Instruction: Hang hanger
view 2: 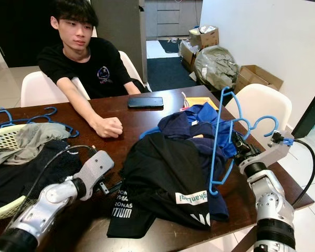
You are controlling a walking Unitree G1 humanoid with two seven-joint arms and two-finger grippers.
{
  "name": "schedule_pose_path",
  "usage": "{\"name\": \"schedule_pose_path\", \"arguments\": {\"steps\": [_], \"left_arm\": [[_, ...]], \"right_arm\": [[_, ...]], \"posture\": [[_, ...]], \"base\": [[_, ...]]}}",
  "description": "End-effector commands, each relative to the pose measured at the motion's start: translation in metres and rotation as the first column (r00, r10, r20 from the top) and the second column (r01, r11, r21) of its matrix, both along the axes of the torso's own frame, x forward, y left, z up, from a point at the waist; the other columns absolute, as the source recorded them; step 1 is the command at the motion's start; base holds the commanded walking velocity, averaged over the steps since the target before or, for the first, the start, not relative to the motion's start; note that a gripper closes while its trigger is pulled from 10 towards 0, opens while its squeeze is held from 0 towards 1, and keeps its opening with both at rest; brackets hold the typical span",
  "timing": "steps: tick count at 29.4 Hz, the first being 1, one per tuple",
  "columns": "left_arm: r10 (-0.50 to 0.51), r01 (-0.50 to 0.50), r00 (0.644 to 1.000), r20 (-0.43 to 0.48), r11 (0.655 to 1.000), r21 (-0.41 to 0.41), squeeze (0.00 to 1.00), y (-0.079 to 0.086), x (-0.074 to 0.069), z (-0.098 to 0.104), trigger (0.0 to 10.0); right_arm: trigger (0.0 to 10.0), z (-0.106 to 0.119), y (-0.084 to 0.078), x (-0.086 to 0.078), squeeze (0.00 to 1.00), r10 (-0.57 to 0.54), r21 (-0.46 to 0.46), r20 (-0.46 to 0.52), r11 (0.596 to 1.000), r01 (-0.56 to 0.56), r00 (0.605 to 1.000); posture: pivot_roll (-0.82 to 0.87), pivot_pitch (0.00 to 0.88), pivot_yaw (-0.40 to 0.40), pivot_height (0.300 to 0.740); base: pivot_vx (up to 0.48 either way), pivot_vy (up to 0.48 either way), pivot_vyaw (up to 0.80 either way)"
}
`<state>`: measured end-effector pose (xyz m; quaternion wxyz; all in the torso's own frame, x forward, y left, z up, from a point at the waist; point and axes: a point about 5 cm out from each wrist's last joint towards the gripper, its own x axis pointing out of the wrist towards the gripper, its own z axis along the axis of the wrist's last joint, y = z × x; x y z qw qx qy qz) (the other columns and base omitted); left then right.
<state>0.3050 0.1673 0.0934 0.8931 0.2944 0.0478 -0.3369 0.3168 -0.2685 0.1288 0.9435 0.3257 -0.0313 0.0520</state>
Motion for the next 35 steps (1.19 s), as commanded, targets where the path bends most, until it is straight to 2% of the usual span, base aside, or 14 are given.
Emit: {"name": "schedule_pose_path", "arguments": {"steps": [1, 4, 5, 6, 7, 8, 9, 10, 11, 12, 13, 17, 30, 35], "left_arm": [[-0.026, 0.026, 1.000, 0.007, 0.999, 0.039, 0.00, 0.001, -0.001, -0.005, 10.0], [-0.030, 0.030, 0.999, 0.014, 0.999, 0.031, 0.00, 0.000, -0.001, -0.005, 10.0], [-0.024, 0.025, 0.999, 0.023, 0.999, -0.020, 0.00, -0.002, 0.001, -0.004, 10.0], [-0.024, 0.025, 0.999, 0.023, 0.999, -0.020, 0.00, -0.002, 0.001, -0.004, 10.0], [-0.011, 0.013, 1.000, 0.024, 0.994, -0.106, 0.00, -0.005, 0.003, 0.001, 10.0], [0.000, 0.001, 1.000, 0.005, 0.971, -0.237, 0.00, -0.010, 0.005, 0.006, 10.0], [0.000, 0.001, 1.000, 0.005, 0.971, -0.237, 0.00, -0.010, 0.005, 0.006, 10.0], [-0.011, 0.003, 1.000, -0.021, 0.941, -0.337, 0.00, -0.014, 0.005, 0.010, 10.0], [-0.011, 0.003, 1.000, -0.021, 0.941, -0.337, 0.00, -0.014, 0.005, 0.010, 10.0], [-0.038, 0.020, 0.998, -0.040, 0.921, -0.388, 0.00, -0.017, 0.004, 0.011, 10.0], [-0.038, 0.020, 0.998, -0.040, 0.921, -0.388, 0.00, -0.017, 0.004, 0.011, 10.0], [-0.099, 0.085, 0.994, -0.039, 0.961, -0.264, 0.00, -0.017, 0.002, 0.000, 10.0], [-0.182, 0.175, 0.982, -0.039, 0.974, -0.141, 0.00, -0.017, 0.002, -0.004, 10.0], [-0.189, 0.196, 0.977, 0.100, 0.978, -0.073, 0.00, -0.016, 0.010, 0.016, 10.0]], "right_arm": [[10.0, 0.001, -0.001, 0.001, 0.00, -0.002, -0.012, -0.006, 1.000, 0.002, 1.000], [10.0, 0.001, -0.002, 0.001, 0.00, -0.003, -0.011, -0.005, 1.000, 0.003, 1.000], [10.0, 0.001, -0.002, 0.001, 0.00, -0.004, -0.011, -0.005, 1.000, 0.004, 1.000], [10.0, 0.001, -0.002, 0.001, 0.00, -0.004, -0.011, -0.005, 1.000, 0.004, 1.000], [10.0, 0.001, -0.002, 0.001, 0.00, -0.005, -0.009, -0.005, 1.000, 0.005, 1.000], [10.0, 0.001, -0.002, 0.001, 0.00, -0.005, -0.008, -0.004, 1.000, 0.005, 1.000], [10.0, 0.001, -0.002, 0.001, 0.00, -0.005, -0.008, -0.004, 1.000, 0.005, 1.000], [10.0, 0.001, -0.002, 0.001, 0.00, -0.005, -0.008, -0.004, 1.000, 0.005, 1.000], [10.0, 0.001, -0.002, 0.001, 0.00, -0.005, -0.008, -0.004, 1.000, 0.005, 1.000], [10.0, 0.002, -0.002, 0.001, 0.00, -0.005, -0.008, -0.004, 1.000, 0.005, 1.000], [10.0, 0.002, -0.002, 0.001, 0.00, -0.005, -0.008, -0.004, 1.000, 0.005, 1.000], [10.0, 0.002, -0.002, 0.000, 0.00, -0.005, -0.006, -0.002, 1.000, 0.005, 1.000], [10.0, 0.002, -0.003, 0.000, 0.00, -0.009, -0.004, 0.001, 1.000, 0.009, 1.000], [10.0, 0.003, -0.003, 0.000, 0.00, -0.012, -0.002, 0.002, 1.000, 0.012, 1.000]], "posture": [[-0.07, 0.000, -0.047, 0.740], [-0.07, 0.000, -0.047, 0.740], [-0.07, 0.000, -0.047, 0.740], [-0.07, 0.000, -0.047, 0.740], [-0.07, 0.000, -0.045, 0.740], [-0.07, 0.000, -0.045, 0.740], [-0.07, 0.000, -0.045, 0.740], [-0.07, 0.000, -0.046, 0.740], [-0.07, 0.000, -0.046, 0.740], [-0.07, 0.000, -0.047, 0.740], [-0.07, 0.000, -0.047, 0.740], [-0.07, 0.000, -0.044, 0.740], [-0.07, 0.000, -0.041, 0.740], [-0.07, 0.000, -0.038, 0.740]], "base": [[0.000, 0.000, 0.00], [0.000, 0.000, 0.00], [0.000, 0.000, 0.00], [0.000, 0.000, 0.00], [0.000, 0.000, 0.00], [0.000, 0.000, 0.00], [0.000, 0.000, 0.00], [0.000, 0.000, 0.00], [0.000, 0.000, 0.00], [0.000, 0.000, 0.00], [0.000, 0.000, 0.00], [0.000, 0.000, 0.00], [0.000, 0.000, 0.00], [0.000, 0.000, 0.00]]}}
